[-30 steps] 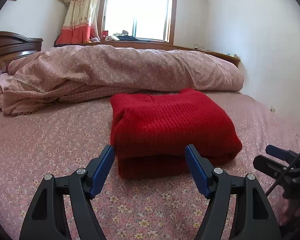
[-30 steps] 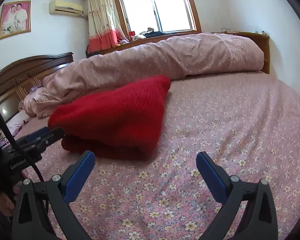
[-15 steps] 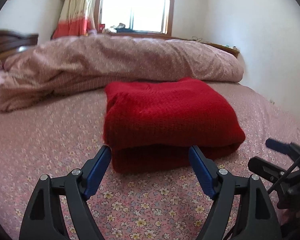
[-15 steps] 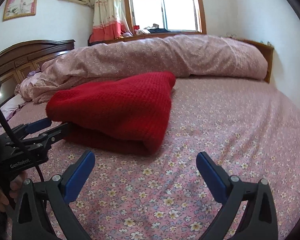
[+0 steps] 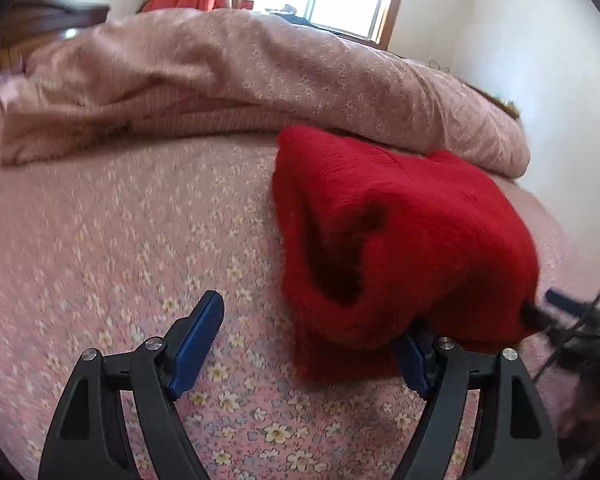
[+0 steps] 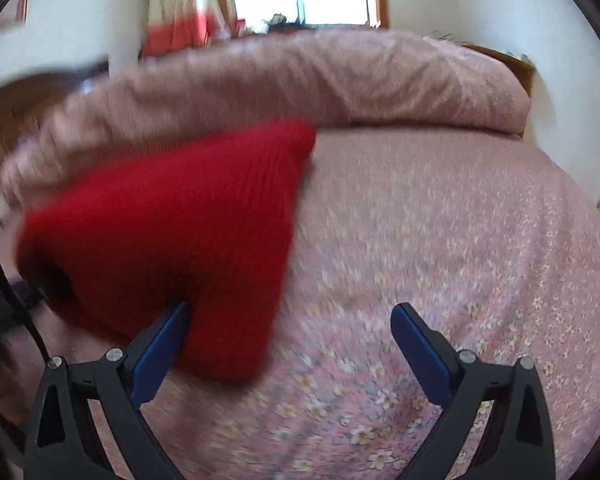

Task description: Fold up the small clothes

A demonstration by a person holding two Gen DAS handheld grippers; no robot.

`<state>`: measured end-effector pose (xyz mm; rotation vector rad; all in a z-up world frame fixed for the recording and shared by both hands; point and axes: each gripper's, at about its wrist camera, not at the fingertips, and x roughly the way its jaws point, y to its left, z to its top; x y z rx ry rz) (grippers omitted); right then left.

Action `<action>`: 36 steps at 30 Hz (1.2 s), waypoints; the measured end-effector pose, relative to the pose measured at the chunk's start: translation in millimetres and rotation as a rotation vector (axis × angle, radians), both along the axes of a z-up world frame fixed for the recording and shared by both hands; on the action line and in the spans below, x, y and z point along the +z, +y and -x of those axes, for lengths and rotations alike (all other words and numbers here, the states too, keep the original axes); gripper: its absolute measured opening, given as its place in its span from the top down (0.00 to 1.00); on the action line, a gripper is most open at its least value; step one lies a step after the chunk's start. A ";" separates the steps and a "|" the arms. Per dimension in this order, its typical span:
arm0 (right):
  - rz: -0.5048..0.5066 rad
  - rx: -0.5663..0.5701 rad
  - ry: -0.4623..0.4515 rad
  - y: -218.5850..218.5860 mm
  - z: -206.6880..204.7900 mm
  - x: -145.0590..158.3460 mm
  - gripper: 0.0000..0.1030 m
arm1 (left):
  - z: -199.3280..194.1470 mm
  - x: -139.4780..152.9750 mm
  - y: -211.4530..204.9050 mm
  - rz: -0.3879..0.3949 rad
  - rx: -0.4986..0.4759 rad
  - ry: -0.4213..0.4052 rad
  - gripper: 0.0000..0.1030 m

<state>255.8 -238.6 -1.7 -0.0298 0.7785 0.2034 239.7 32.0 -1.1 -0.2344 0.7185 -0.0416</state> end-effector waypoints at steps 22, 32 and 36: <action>-0.159 0.056 -0.254 -15.4 97.9 23.8 0.00 | 75.6 23.9 -60.5 -0.226 -0.139 -0.231 0.14; -0.083 0.084 -0.263 -1.5 103.5 20.6 0.00 | 67.7 18.3 -46.8 -0.159 -0.124 -0.194 0.12; -0.077 0.087 -0.267 -0.7 104.6 21.0 0.00 | 68.5 17.9 -48.3 -0.164 -0.126 -0.197 0.12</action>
